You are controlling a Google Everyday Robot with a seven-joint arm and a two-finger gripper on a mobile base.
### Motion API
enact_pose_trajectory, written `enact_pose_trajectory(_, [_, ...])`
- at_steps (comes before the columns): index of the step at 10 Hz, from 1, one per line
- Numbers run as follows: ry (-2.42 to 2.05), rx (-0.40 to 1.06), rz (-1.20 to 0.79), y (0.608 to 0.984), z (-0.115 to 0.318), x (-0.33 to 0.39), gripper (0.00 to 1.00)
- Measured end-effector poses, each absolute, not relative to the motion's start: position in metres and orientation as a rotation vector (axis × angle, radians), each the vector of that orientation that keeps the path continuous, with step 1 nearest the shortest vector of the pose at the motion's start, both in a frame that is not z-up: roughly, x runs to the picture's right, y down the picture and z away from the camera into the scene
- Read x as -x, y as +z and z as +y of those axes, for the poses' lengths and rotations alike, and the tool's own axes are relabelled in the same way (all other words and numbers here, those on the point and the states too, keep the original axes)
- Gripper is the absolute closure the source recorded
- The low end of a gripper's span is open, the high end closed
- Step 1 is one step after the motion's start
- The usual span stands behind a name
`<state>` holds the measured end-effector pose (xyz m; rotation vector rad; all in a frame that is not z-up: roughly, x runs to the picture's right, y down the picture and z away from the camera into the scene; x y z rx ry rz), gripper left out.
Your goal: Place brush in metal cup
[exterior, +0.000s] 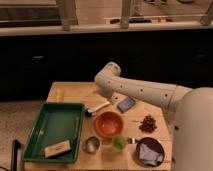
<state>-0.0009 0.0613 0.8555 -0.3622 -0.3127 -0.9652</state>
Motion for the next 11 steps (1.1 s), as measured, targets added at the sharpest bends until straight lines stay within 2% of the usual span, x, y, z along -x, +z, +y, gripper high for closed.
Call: enact_pose_trajectory(11, [-0.883, 0.499, -0.388, 0.922, 0.108, 0.006, 0.20])
